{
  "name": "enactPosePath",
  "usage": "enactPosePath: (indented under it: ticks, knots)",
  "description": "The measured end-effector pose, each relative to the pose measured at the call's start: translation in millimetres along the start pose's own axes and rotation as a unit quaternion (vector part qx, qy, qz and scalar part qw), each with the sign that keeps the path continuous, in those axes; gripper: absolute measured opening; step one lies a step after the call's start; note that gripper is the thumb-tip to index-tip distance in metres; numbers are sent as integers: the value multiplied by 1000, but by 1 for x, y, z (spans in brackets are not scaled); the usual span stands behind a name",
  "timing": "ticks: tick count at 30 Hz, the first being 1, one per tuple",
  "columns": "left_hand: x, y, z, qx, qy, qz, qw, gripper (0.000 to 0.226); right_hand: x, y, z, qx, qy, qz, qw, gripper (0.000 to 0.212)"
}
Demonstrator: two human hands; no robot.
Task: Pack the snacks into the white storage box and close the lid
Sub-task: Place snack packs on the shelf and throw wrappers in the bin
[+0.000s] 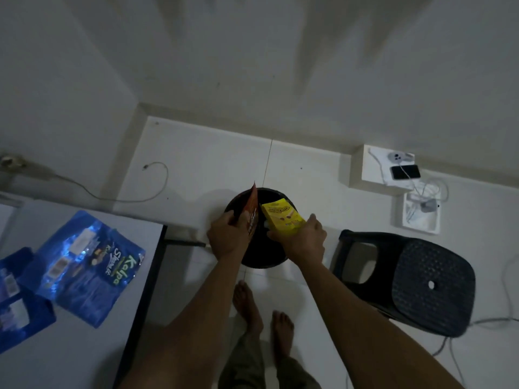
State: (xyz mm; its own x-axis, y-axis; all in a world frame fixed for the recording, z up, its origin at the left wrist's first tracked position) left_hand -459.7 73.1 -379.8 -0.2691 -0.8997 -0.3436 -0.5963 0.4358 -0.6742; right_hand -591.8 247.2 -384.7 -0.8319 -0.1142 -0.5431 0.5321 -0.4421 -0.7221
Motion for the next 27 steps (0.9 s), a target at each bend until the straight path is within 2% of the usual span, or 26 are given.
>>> enactPosePath:
  ticks: [1,3,11,15,19,23,27]
  knots:
    - [1,3,3,6,3,12,1000,59,1,0,0,-2,-1,4,1000,124]
    - [-2,4,5,11,10,26,1000,65,-2,-2,1,14,-4,12,1000,120]
    - [-31,-60,-38,-82,2,29,996,58,-34,-54,46,112,-48,44,992,101]
    - [-58,-107,-70,-126,25,-31,991,52,-61,-91,74,125,-109,57,984,95]
    - [-95,-148,-84,-169,10,-72,983,53,-86,-120,96,130,-178,85,972,87]
    - [-137,-187,-71,-223,-7,-134,966,49,-110,-133,116,141,-243,123,952,70]
    - [-179,-227,-36,-229,-41,-195,953,42,-141,-124,130,148,-281,162,934,49]
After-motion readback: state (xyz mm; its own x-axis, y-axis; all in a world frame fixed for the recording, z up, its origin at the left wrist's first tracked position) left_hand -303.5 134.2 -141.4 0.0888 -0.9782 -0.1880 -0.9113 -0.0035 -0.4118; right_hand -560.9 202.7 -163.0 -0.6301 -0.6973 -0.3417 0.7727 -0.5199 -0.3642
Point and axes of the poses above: each hand's wrist, its own x-axis towards the middle knuckle, its own y-axis out of the palm, z = x × y, the point moved 7 cm from there along x, towards the middle knuckle, and after that the axes turned 3 degrees about -z, right-handed, at the moved point
